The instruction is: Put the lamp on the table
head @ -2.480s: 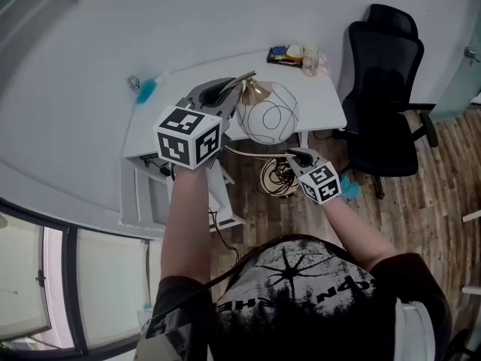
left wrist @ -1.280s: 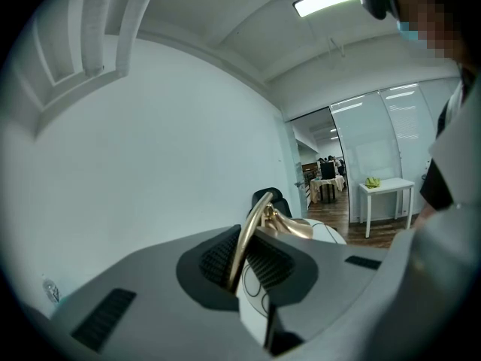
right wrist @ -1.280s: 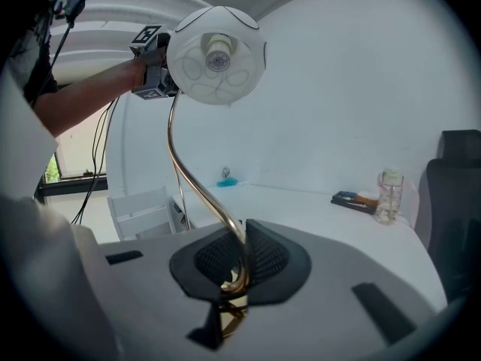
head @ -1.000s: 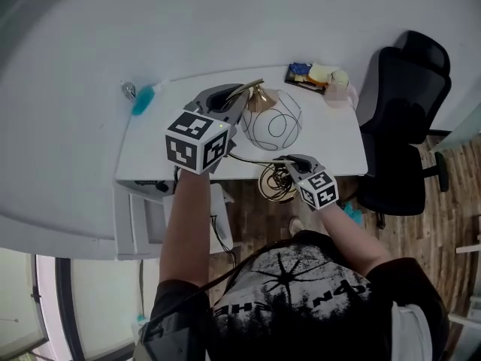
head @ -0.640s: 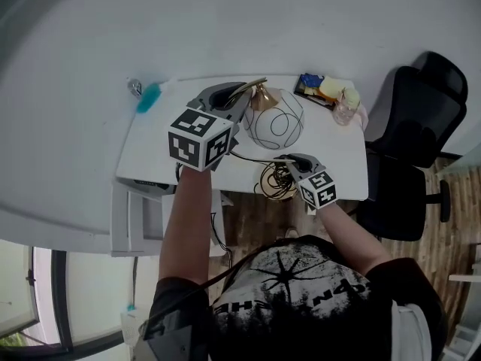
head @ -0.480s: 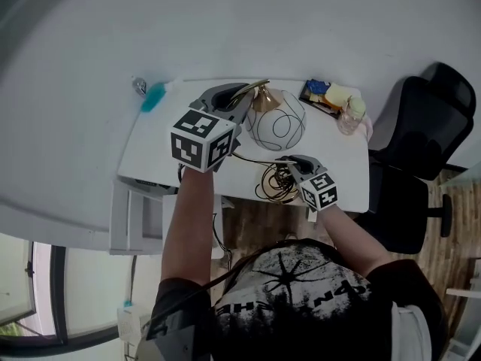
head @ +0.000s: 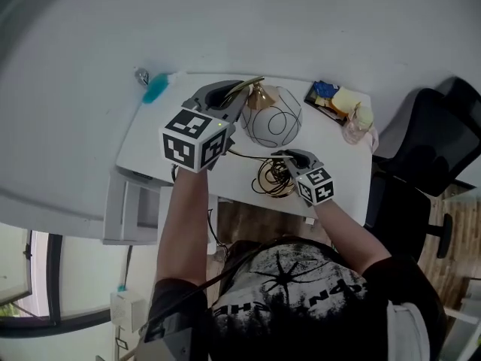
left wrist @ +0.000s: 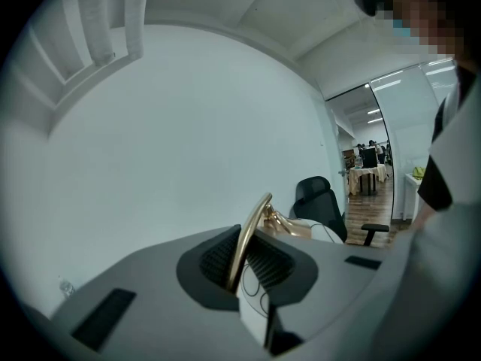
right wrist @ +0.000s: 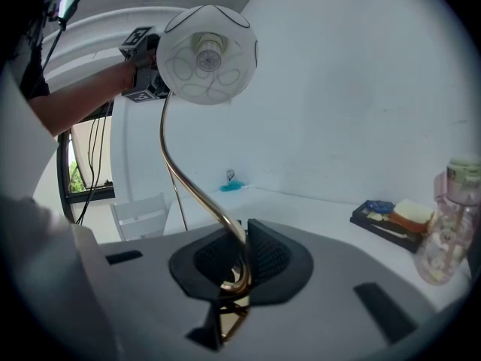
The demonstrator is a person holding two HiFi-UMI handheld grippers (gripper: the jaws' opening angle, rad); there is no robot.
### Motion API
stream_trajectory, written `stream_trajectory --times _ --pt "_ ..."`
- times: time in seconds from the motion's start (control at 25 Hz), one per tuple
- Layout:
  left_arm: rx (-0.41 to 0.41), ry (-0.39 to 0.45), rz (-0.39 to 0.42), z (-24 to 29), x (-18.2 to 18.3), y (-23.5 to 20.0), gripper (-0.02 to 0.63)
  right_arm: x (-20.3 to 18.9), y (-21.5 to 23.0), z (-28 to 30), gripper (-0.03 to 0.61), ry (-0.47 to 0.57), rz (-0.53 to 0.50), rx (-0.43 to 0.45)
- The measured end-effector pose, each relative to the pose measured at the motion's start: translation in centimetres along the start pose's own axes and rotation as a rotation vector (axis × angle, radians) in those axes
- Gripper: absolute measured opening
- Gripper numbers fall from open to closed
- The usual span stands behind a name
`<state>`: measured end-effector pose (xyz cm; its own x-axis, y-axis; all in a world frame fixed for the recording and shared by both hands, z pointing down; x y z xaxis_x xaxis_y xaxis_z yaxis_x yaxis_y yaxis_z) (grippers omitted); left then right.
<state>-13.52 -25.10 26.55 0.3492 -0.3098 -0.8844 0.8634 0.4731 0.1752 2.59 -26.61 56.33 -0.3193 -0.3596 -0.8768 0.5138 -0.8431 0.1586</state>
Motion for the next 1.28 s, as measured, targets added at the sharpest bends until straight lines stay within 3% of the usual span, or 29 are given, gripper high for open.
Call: stream_trajectory --times 0.28,0.72,1.28 --pt "0.016 -0.026 0.002 1.3 -0.4 -1.6 0.031 0.2 0.4 2.2 0.029 -0.011 0.030 0.029" --pt "-0.012 -0.028 0.009 3.5 -0.6 -6.6 0.029 2.5 1.9 6.9 0.028 -0.001 0.056 -0.002" --pt "-0.136 -0.044 0.112 8.6 0.0 -15.3 0.029 6.4 3.7 15.6 0.029 0.026 0.150 -0.092"
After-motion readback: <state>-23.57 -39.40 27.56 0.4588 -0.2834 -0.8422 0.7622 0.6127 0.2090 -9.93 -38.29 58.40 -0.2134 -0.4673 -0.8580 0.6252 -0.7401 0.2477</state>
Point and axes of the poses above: the fingertips, and each gripper's own axes: z forward along the fingers, y to its right, x out of its top, the point moved 7 cm from there along -z, backward along the fingers, and after that the axes turned 12 degrees about -y, right-handed, at the moved point
